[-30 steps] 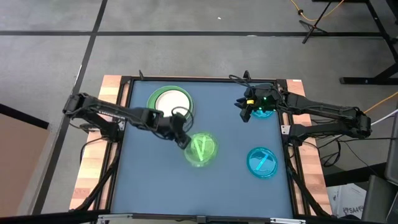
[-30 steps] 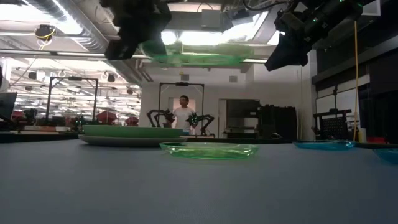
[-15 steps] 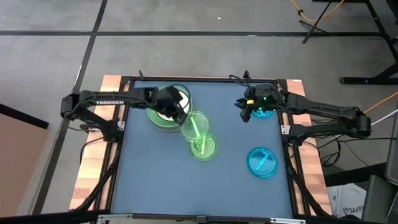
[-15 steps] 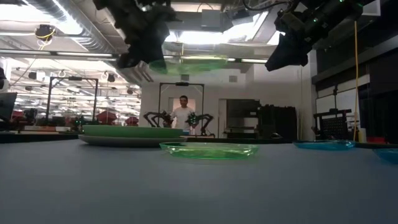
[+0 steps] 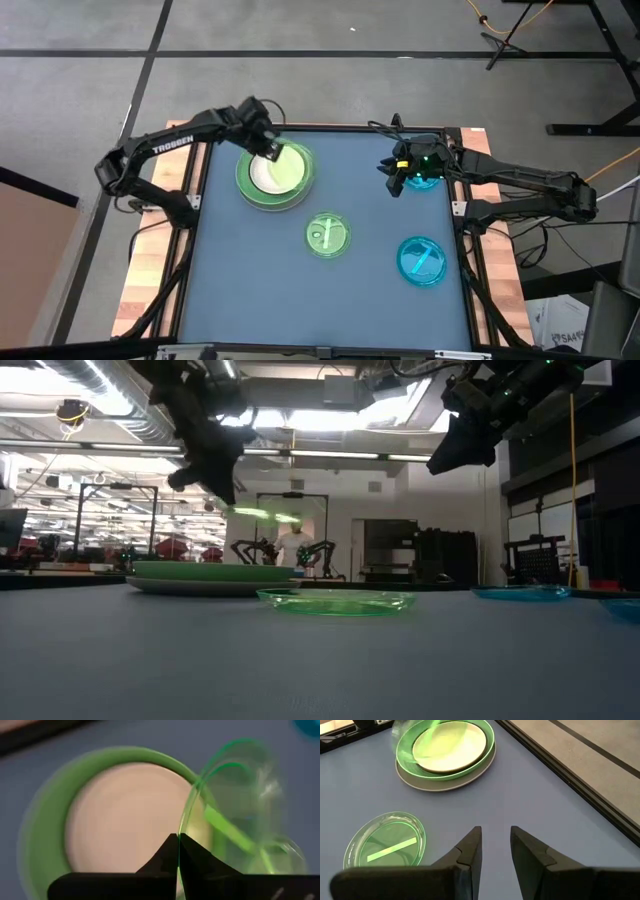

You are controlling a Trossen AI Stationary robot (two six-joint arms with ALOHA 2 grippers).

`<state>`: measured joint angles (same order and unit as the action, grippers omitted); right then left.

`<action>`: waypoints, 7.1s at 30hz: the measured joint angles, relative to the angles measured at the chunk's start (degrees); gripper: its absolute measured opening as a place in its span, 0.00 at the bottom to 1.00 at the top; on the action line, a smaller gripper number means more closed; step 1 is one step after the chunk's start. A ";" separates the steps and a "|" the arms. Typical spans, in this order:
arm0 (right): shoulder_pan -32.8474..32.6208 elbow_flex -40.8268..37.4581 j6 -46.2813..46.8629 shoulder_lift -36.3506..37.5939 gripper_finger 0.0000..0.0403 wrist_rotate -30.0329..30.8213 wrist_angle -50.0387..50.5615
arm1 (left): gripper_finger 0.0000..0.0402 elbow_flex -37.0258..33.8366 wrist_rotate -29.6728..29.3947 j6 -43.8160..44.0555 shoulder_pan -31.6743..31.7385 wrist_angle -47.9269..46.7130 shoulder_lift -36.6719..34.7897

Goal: Stack plastic plates
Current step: Stack the bottom light green plate on top of the white plate, then stack the top blue plate on top of the light green plate

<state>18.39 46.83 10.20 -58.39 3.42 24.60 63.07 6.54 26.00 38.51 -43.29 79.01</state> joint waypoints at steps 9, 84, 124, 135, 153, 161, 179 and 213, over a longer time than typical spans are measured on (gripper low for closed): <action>0.00 0.00 -0.02 0.00 0.23 0.00 0.09 | 0.00 0.00 -2.31 -2.41 9.67 0.00 4.34; 0.00 0.00 -0.14 0.00 0.23 1.53 1.31 | 0.21 0.00 -5.69 -3.53 2.28 -1.45 7.53; 39.23 0.02 -23.65 -2.22 0.23 -14.36 5.60 | 0.21 0.00 -13.39 -1.07 -35.56 27.43 7.07; 41.42 0.02 -36.72 -15.08 0.23 -14.87 5.50 | 0.21 0.00 -14.62 -1.13 -35.57 27.43 7.07; 41.38 0.04 -56.11 -27.39 0.23 -5.92 4.85 | 0.21 0.00 -14.62 -1.16 -35.57 27.41 7.09; 41.38 0.04 -56.11 -29.35 0.23 -5.90 4.85 | 0.21 0.00 -14.64 -1.18 -35.59 27.41 7.09; 41.38 0.04 -52.63 -31.87 0.23 -3.93 1.88 | 0.21 0.00 -14.64 -1.18 -35.70 27.31 7.11; 41.24 0.04 -55.47 -32.63 0.23 -10.54 5.48 | 0.21 0.00 -14.63 -1.16 -35.72 27.28 7.11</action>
<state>59.64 46.87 -45.28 -91.02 -7.11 30.09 63.07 -8.09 24.84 2.79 -16.01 86.13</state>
